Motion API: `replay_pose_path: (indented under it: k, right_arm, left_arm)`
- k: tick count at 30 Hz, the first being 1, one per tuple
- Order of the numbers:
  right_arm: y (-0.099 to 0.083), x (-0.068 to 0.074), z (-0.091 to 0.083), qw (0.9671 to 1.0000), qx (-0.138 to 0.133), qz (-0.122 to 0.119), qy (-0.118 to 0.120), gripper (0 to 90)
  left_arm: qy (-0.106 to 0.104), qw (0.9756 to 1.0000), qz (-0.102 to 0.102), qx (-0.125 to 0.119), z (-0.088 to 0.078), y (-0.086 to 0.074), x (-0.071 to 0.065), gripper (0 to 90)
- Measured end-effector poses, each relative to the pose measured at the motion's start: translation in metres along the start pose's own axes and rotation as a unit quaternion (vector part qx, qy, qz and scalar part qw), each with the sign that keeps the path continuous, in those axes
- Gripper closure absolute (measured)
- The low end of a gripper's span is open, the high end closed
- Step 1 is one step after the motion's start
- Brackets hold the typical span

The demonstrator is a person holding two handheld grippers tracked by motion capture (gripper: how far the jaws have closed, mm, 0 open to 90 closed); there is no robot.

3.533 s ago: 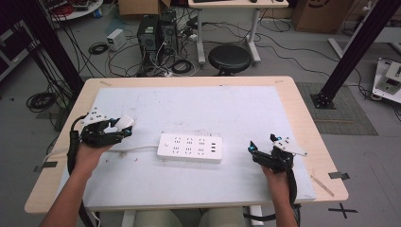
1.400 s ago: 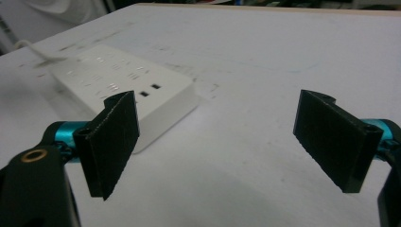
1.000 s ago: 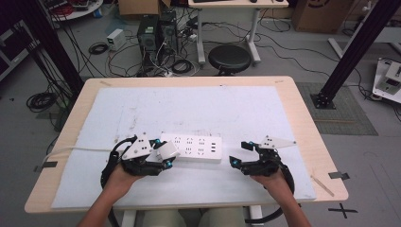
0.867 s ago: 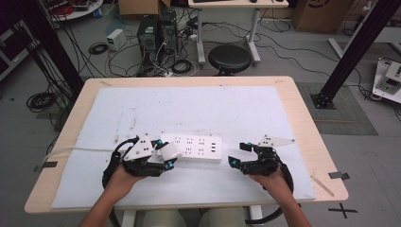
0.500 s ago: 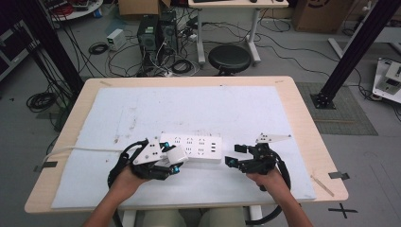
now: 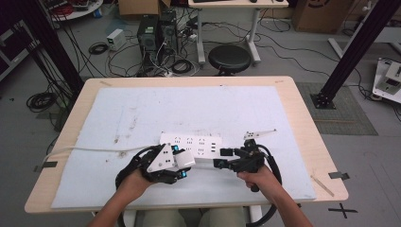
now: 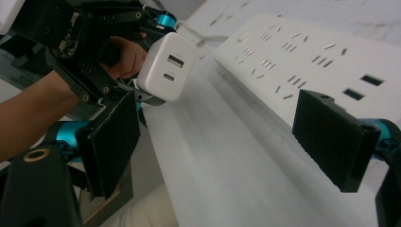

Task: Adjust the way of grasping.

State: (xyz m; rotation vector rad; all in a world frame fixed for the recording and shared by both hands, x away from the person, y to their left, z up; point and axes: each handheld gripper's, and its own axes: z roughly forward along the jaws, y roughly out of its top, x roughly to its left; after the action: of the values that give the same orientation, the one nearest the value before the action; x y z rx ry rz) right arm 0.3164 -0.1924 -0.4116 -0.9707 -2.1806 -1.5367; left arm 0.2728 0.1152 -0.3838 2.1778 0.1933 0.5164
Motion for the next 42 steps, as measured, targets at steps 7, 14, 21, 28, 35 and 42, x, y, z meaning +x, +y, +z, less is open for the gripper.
replay_pose_path:
  k: [7,14,21,28,35,42]
  right_arm:
    - [0.004,0.003,0.012,0.9996,0.019,0.005,0.021,16.7]
    - [0.005,0.004,0.017,0.9987,0.025,0.025,0.035,16.7]
    - [0.007,0.004,0.023,0.9975,0.032,0.036,0.051,16.7]
    - [0.009,0.003,0.029,0.9965,0.035,0.049,0.059,18.0]
    - [0.009,0.000,0.031,0.9952,0.038,0.061,0.066,23.5]
    - [0.010,-0.002,0.034,0.9926,0.043,0.080,0.081,28.7]
  left_arm:
    - [0.001,0.9995,0.030,0.009,0.006,0.005,-0.004,42.5]
    - [0.001,0.9983,0.057,0.012,0.012,0.012,-0.009,42.5]
    - [0.000,0.9979,0.065,0.006,0.016,0.017,-0.012,42.5]
    - [-0.003,0.9972,0.075,0.009,0.020,0.020,-0.015,42.5]
    - [-0.003,0.9973,0.073,0.007,0.020,0.020,-0.015,42.5]
    - [-0.006,0.9967,0.080,0.010,0.021,0.021,-0.016,42.5]
